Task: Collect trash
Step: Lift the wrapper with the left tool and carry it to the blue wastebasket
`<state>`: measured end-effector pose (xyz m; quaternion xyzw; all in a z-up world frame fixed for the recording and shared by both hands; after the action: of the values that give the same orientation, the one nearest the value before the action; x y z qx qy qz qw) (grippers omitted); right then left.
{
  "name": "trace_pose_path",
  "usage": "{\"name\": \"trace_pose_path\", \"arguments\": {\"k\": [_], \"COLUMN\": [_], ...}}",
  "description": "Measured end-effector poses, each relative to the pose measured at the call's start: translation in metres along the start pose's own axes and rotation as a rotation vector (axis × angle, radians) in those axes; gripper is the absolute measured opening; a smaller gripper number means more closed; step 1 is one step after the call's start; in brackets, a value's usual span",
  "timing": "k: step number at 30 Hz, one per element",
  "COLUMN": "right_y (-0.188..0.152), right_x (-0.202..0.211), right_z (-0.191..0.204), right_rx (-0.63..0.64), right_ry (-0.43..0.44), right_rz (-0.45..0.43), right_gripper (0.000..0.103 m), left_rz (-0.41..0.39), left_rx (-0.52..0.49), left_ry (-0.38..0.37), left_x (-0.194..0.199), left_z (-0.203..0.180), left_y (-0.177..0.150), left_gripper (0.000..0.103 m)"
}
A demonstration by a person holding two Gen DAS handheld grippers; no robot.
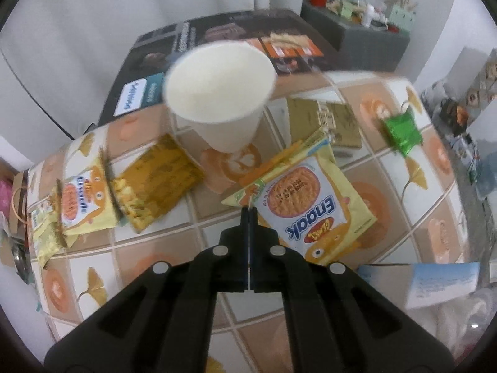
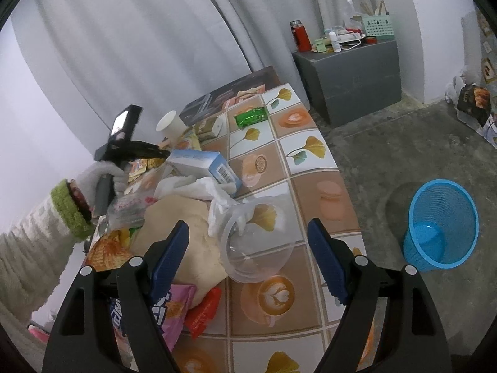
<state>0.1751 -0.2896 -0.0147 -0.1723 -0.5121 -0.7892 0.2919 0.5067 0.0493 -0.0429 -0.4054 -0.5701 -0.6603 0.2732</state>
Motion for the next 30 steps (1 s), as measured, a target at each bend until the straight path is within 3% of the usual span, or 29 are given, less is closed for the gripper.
{"name": "trace_pose_path", "arguments": {"k": [4, 8, 14, 18, 23, 30], "right_y": [0.002, 0.009, 0.013, 0.0, -0.032, -0.056], "right_x": [0.002, 0.004, -0.017, -0.044, -0.065, -0.084], "right_z": [0.007, 0.031, 0.099, 0.148, 0.19, 0.205], "right_rx": [0.021, 0.119, 0.323, 0.568, 0.944, 1.223], "right_ry": [0.013, 0.037, 0.174, 0.247, 0.243, 0.207], "right_rz": [-0.009, -0.038, -0.018, 0.017, 0.052, 0.075], "right_gripper": [0.077, 0.077, 0.075, 0.066, 0.06, 0.053], "left_rz": [-0.058, -0.13, -0.224, -0.247, -0.251, -0.242], "left_rx": [0.059, 0.117, 0.177, 0.215, 0.258, 0.29], "left_ry": [-0.015, -0.023, -0.019, -0.026, -0.041, -0.055], "left_x": [0.034, 0.07, 0.117, 0.134, 0.139, 0.137], "left_z": [0.018, 0.036, 0.062, 0.075, 0.09, 0.103], "left_y": [-0.002, -0.009, -0.027, -0.041, -0.055, -0.065], "left_gripper": [0.0, 0.0, 0.0, 0.0, 0.0, 0.0]}}
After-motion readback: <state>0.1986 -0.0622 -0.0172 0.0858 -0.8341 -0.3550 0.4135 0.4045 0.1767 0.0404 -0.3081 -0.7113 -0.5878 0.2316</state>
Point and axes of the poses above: each gripper's, at about its wrist camera, not at the fingertips, and x roughly against the way its jaws point, z to its left, y to its top, the point moved 3 cm from there along -x, roughly the way its jaws point, and after that the axes turned 6 degrees about -z, right-handed, at the moved point
